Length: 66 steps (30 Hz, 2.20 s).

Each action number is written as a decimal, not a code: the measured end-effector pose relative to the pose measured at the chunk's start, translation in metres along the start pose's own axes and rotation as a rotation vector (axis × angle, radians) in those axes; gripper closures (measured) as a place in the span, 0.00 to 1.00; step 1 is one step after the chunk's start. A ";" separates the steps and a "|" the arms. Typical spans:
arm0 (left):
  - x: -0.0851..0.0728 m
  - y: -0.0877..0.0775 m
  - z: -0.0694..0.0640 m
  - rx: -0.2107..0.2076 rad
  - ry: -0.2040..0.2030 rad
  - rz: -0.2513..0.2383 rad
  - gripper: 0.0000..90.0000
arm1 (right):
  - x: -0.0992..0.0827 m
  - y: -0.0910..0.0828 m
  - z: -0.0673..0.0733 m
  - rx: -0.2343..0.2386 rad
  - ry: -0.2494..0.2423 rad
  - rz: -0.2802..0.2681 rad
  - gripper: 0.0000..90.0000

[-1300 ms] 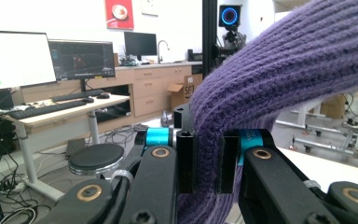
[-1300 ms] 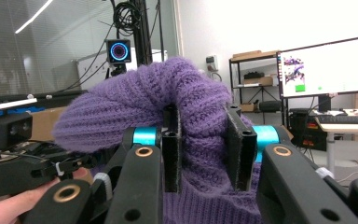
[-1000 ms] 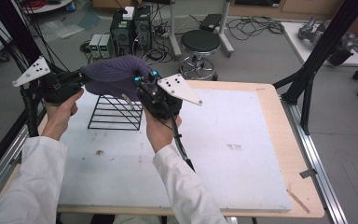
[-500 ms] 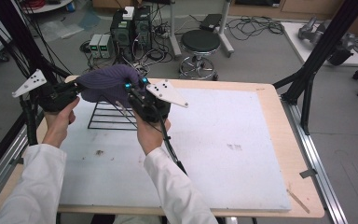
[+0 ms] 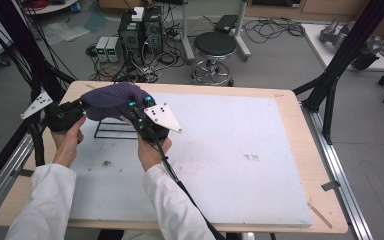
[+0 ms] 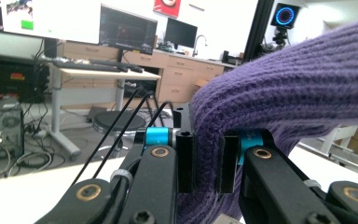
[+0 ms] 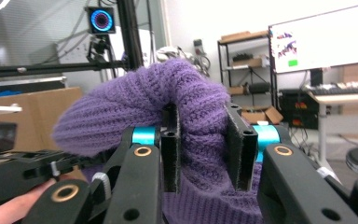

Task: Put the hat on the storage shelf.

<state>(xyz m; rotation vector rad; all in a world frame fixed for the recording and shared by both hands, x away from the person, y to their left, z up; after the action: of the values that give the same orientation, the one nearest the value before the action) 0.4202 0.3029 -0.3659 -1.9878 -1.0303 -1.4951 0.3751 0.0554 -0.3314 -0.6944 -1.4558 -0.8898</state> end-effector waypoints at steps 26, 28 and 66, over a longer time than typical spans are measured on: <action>-0.043 -0.011 0.022 0.124 -0.096 0.082 0.90 | -0.045 0.022 0.005 -0.038 0.040 0.124 0.78; -0.044 -0.011 0.022 0.124 -0.104 0.084 0.90 | -0.045 0.022 0.005 -0.032 0.041 0.130 0.77; -0.031 -0.045 -0.025 0.215 0.020 -0.060 0.20 | -0.011 -0.025 -0.070 -0.068 -0.036 0.164 0.12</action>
<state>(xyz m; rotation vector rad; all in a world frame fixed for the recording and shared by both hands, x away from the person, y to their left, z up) 0.3654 0.3036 -0.3907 -1.8037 -1.1985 -1.3674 0.3918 -0.0161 -0.3469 -0.8716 -1.3835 -0.8063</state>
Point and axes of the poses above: each handheld gripper's, and its own axes: y roughly forward along the jaws, x roughly out of its top, z roughly to its left, the point moved 4 cm from there along y, roughly forward along the jaws, and after that the axes turned 7 degrees about -y, right-handed, at the moved point
